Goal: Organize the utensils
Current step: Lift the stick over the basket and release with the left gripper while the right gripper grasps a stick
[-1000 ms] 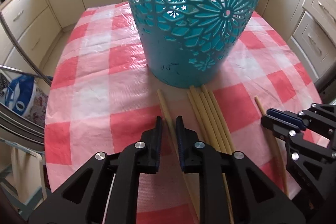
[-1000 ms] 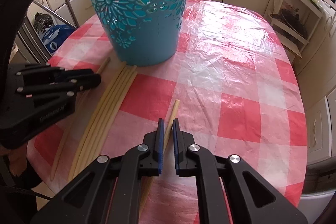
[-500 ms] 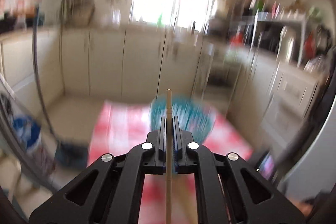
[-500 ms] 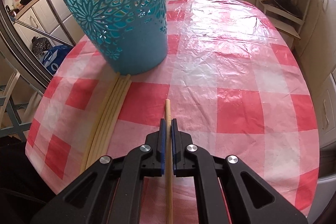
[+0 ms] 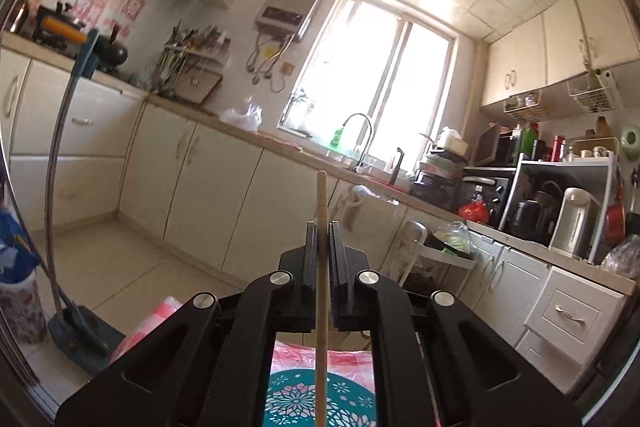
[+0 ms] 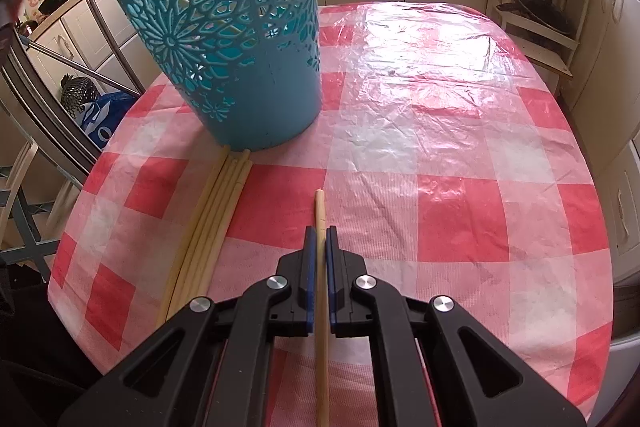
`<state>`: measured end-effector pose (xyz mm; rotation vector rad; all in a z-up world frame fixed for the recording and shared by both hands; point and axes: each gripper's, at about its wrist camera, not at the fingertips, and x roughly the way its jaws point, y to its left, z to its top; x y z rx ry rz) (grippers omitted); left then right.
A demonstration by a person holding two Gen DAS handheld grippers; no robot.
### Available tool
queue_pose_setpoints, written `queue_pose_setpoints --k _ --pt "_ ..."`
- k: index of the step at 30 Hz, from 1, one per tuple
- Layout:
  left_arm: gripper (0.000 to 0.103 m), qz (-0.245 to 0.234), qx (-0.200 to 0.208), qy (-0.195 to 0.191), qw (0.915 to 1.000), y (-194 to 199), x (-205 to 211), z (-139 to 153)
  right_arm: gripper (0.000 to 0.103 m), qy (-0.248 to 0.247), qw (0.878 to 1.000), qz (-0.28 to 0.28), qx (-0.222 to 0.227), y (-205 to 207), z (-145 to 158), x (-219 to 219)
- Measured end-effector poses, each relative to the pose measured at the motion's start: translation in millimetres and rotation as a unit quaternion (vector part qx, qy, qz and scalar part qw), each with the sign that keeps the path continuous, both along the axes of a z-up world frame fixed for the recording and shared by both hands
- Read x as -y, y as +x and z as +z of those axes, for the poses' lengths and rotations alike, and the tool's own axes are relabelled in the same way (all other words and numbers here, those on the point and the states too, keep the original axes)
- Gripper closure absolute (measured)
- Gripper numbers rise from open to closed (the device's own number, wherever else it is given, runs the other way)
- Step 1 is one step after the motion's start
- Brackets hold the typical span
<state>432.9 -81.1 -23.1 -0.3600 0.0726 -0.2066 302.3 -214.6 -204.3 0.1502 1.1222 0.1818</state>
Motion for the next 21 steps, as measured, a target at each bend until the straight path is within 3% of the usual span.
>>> queue_pose_setpoints --k 8,21 --pt "0.098 0.023 -0.006 0.023 0.9994 24 3 -23 0.097 -0.003 1.0 0.002 0.003 4 -1 -2" --pt "0.098 0.024 -0.018 0.062 0.9976 17 10 -40 0.097 -0.004 1.0 0.003 0.004 4 -1 -2"
